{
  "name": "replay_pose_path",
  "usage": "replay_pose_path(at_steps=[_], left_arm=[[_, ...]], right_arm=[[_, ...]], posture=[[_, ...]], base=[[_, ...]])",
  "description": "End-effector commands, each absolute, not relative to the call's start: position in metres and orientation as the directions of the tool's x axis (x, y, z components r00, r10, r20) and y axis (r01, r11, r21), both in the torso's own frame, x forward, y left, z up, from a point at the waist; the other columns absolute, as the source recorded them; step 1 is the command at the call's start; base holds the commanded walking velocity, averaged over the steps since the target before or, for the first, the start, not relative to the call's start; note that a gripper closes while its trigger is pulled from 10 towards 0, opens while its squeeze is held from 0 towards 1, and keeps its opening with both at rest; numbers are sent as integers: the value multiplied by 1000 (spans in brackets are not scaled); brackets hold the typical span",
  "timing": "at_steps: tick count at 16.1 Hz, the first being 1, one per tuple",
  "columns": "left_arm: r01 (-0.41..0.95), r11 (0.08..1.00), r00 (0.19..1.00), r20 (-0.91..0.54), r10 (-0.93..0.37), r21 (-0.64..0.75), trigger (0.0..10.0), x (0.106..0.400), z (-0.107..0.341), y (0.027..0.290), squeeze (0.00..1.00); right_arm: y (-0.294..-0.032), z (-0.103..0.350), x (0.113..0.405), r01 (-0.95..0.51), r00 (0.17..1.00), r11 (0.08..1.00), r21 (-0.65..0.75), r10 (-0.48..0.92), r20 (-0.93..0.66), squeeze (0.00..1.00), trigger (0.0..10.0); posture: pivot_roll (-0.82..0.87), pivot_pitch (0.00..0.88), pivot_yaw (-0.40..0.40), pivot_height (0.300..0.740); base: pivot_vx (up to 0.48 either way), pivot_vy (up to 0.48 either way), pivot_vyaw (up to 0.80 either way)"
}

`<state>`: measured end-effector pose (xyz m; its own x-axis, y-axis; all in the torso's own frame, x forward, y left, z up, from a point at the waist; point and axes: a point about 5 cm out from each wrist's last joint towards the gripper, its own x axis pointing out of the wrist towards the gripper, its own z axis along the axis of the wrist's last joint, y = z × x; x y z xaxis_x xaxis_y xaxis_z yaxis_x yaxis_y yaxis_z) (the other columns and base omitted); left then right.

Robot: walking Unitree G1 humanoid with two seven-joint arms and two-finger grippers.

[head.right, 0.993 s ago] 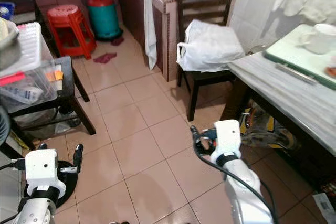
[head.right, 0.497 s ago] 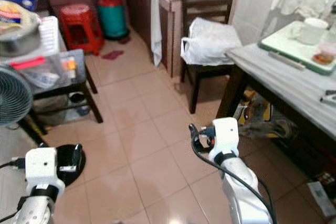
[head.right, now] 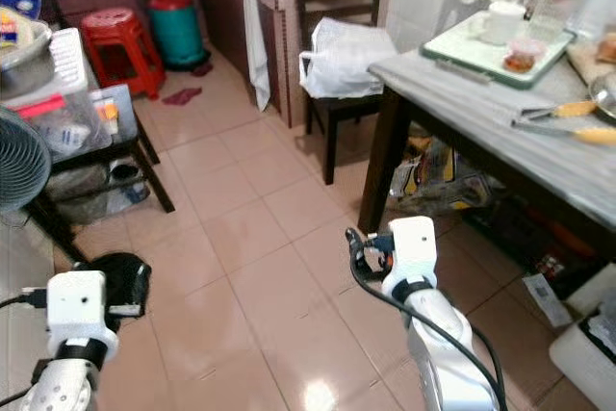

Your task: Setting the table

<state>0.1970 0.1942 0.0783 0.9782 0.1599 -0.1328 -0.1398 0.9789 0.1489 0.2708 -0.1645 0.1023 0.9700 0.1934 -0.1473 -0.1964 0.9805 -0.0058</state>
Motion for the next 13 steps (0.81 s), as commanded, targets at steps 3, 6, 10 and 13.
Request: replay_pose_path(at_steps=[3, 6, 10, 13], left_arm=[[-134, 980, 978, -140, 155, 150, 10000, 197, 77, 192, 0], [-130, 980, 978, -142, 152, 148, 10000, 197, 77, 191, 0], [-127, 981, 978, -146, 149, 149, 10000, 198, 76, 191, 0], [-123, 981, 978, -147, 145, 149, 10000, 198, 75, 191, 0]], right_arm=[[-168, 100, 269, -190, 969, 982, -6, 187, -162, 0, 10000], [-168, 99, 269, -191, 968, 982, -5, 188, -166, 0, 10000], [-167, 99, 269, -193, 967, 981, -6, 190, -168, 0, 10000], [-166, 99, 269, -196, 967, 981, -4, 192, -169, 0, 10000]], posture=[[-118, 76, 36, 740], [-120, 79, 35, 740], [-121, 80, 36, 740], [-120, 81, 39, 740]], base=[[-274, 0, -638], [-274, 0, -681], [-275, 0, -727], [-259, 0, -696]])
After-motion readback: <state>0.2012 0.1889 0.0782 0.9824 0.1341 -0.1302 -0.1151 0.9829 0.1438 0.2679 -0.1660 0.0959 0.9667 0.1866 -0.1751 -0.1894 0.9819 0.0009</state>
